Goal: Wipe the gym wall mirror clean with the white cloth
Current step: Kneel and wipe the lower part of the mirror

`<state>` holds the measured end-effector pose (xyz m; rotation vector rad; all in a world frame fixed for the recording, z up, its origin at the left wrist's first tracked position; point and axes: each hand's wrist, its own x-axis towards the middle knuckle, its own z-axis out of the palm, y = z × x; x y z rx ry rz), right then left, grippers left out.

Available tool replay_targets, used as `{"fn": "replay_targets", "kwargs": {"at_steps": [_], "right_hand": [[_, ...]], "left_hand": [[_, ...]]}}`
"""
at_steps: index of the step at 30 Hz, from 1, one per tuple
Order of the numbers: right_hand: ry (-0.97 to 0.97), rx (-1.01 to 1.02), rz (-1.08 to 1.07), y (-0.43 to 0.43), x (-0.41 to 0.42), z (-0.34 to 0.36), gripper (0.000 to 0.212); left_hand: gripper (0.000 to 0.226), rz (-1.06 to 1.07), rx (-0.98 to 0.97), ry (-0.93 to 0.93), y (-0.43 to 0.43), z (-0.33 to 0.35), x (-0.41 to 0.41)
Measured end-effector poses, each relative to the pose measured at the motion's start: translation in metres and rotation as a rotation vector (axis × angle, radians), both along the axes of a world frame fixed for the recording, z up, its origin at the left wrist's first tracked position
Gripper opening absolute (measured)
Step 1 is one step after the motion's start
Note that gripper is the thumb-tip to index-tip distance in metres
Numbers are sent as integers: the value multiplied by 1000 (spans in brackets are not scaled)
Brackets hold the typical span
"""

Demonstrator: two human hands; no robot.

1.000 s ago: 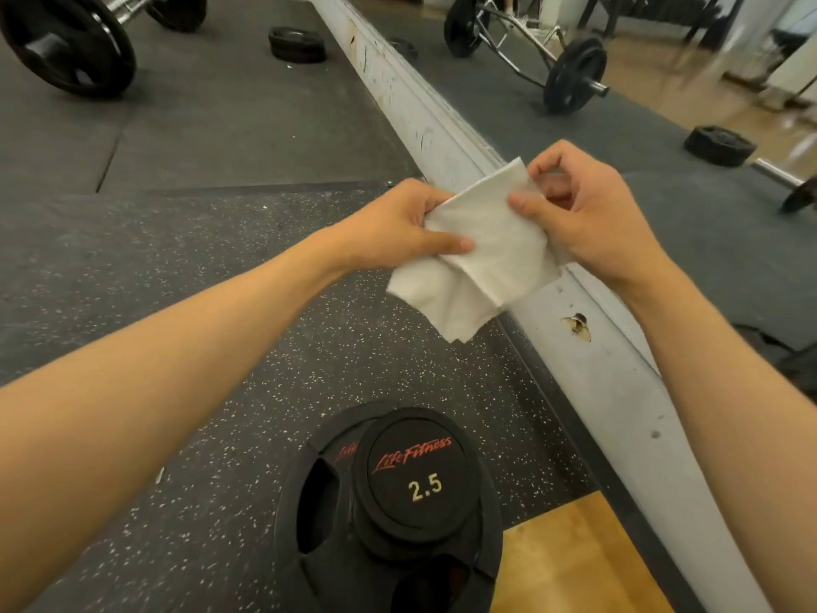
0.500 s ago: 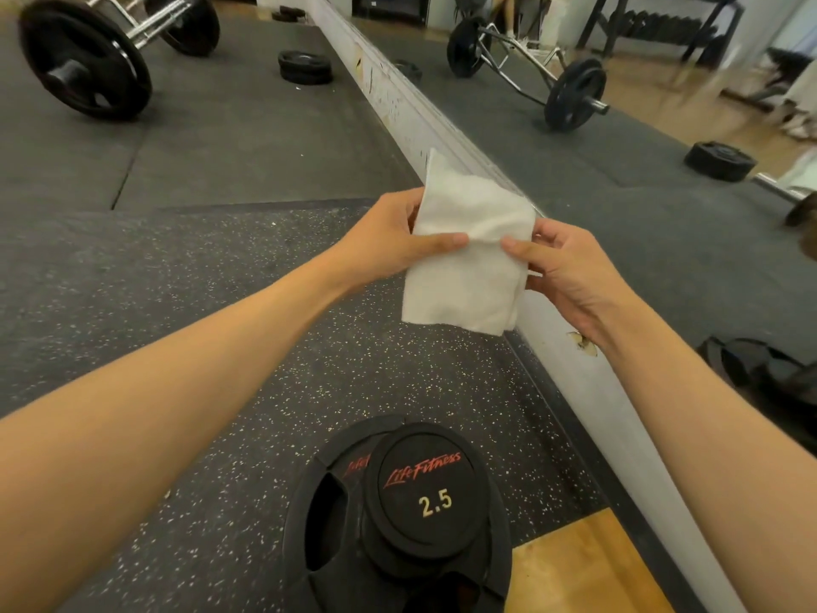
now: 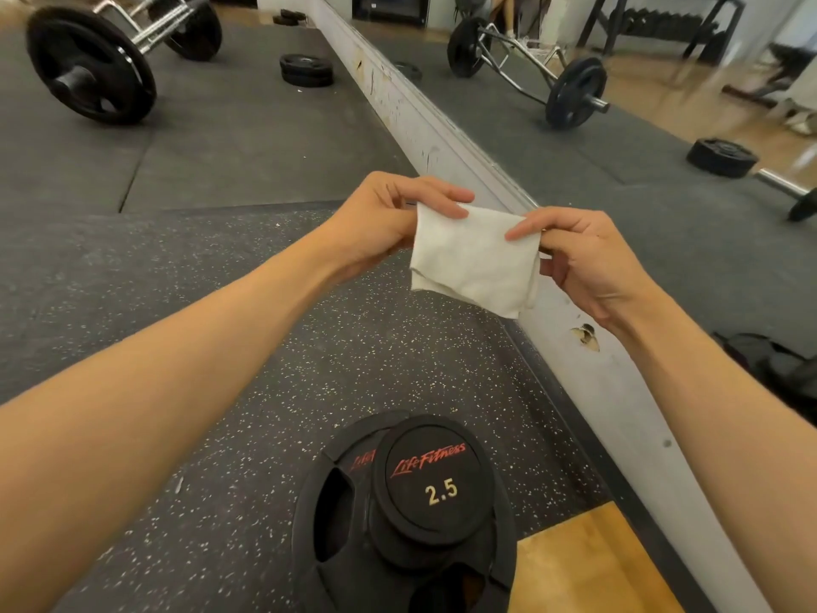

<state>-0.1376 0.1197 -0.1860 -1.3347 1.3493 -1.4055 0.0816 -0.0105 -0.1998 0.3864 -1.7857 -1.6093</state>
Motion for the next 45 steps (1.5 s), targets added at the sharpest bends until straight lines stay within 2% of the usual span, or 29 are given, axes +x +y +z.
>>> {"fn": "replay_targets", "kwargs": {"at_steps": [4,6,9,11,17,21,23,26,28,30,32,35,39,45], "right_hand": [[-12,-1,-56,3,-4,0,31],[57,11,-114,3,-4,1,20],[130,72,-165,9,-1,-1,11],[105,161,-162,19,4,-5,11],[119,469,-138,76,42,-43,16],[87,483,-126,118,65,-73,17],[162,487,-90,127,71,-89,17],[423,387,-98,132,71,-104,20],[755,222,-108,136,70,-111,22],[997,40,-79,141,71,-121,36],[1134,-94,-13,147,73,-132,52],[1175,-103,32,154,78,-142,64],[1177,-63,75,160,80,-147,67],[1215,101,196,165,73,-116,70]], "left_hand": [[51,-88,202,5,1,1,1],[50,-118,290,-13,2,3,0],[19,24,173,-182,11,3,-4],[9,117,129,-273,23,-2,-1],[16,125,173,-491,86,-25,50],[16,122,-14,-577,120,-48,68],[18,144,-155,-626,128,-66,73],[31,140,-332,-656,135,-93,80],[46,106,-529,-687,140,-108,85],[57,113,-792,-674,141,-117,90],[70,86,-975,-667,143,-123,92],[83,-35,-992,-731,142,-135,97],[83,-72,-938,-761,139,-139,104],[82,-190,-888,-986,144,-93,100]]}}
